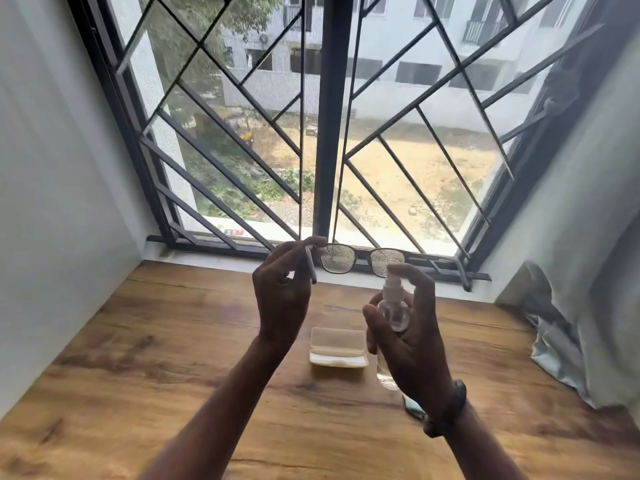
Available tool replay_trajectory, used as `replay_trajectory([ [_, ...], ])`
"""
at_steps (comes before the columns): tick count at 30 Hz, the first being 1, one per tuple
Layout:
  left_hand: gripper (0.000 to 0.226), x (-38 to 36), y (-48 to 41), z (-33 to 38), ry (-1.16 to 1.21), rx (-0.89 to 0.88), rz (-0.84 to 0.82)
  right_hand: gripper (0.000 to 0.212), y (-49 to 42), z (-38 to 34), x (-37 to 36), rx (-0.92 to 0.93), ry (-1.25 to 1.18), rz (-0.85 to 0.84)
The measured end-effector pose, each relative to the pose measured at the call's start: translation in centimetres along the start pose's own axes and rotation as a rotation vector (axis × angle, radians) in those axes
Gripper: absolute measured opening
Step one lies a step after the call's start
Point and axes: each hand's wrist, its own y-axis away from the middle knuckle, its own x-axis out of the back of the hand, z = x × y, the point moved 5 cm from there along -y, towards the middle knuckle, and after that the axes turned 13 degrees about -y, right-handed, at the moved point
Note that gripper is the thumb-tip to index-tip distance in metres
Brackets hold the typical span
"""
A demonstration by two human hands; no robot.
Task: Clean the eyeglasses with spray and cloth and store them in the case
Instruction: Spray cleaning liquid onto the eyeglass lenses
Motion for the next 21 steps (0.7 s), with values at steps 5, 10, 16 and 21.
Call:
replay_trajectory([
  [5,0.02,0.2,-0.1,0.0,0.004,0.001,0.003,0.059,0.7,0.7,1.2,0.026,0.138,-0.008],
  [10,0.023,0.4,-0.2,-0.3,0.035,0.02,0.008,0.068,2.3,5.6,4.7,-0.138,0.139,0.06],
  [16,0.025,0.2,0.5,-0.1,0.036,0.017,-0.006,0.039,3.0,15.6,10.0,-0.422,0.313,0.233],
  [21,0.023,-0.2,1.1,-0.5,0.037,0.012,-0.009,0.016,4.6,20.1,11.9,-0.58,0.365,0.356],
])
